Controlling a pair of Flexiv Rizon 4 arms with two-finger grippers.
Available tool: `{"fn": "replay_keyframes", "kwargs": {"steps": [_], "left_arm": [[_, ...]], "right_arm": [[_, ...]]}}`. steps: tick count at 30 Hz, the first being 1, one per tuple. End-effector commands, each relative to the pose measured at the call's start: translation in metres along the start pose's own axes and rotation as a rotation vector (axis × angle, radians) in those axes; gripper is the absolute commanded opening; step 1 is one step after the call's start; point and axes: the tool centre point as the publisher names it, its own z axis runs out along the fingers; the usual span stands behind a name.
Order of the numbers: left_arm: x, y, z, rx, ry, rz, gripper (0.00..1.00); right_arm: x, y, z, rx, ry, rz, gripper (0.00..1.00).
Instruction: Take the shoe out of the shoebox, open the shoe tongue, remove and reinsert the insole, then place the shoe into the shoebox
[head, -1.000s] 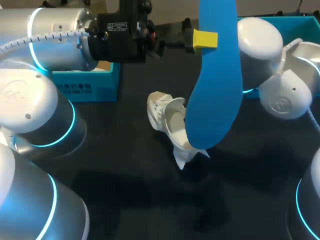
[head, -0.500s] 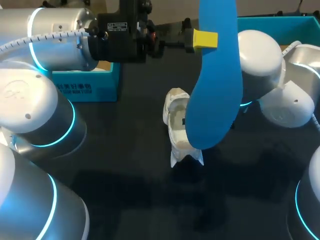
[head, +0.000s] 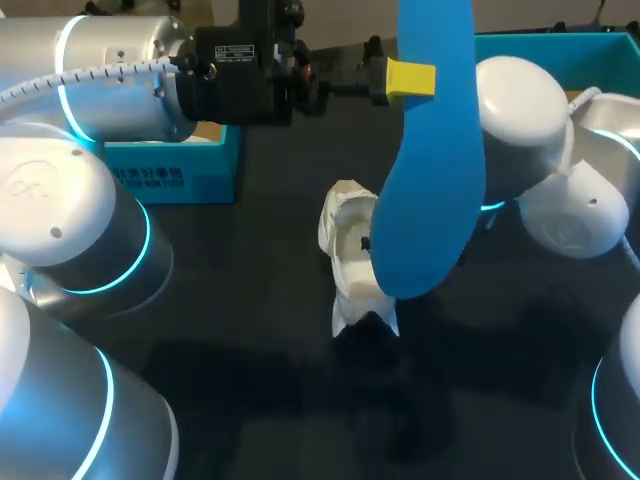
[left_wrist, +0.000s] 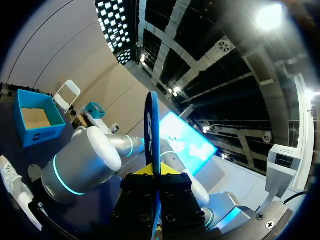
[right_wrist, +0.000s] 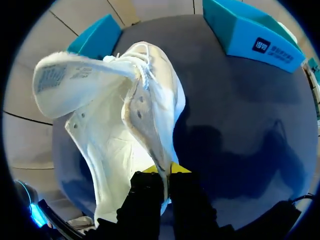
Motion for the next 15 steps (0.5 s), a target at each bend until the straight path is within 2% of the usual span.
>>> {"fn": "replay_keyframes", "kwargs": {"steps": [1,6,15], "left_arm": [[0.0,0.001,0.002,0.002,-0.002,-0.001,0.0],[0.0,0.001,0.002,0.002,-0.002,-0.001,0.0],[0.0,0.001,0.002,0.002,-0.002,-0.001,0.0]], "right_arm": [[-0.007,-0.012,0.012,-0.003,0.045,0.006,0.0],[-0.011,-0.021,0.021,-0.006,0.031,0.02,0.0],[-0.009,-0.025,0.027,-0.031,0.029,0.036,0.0]]}}
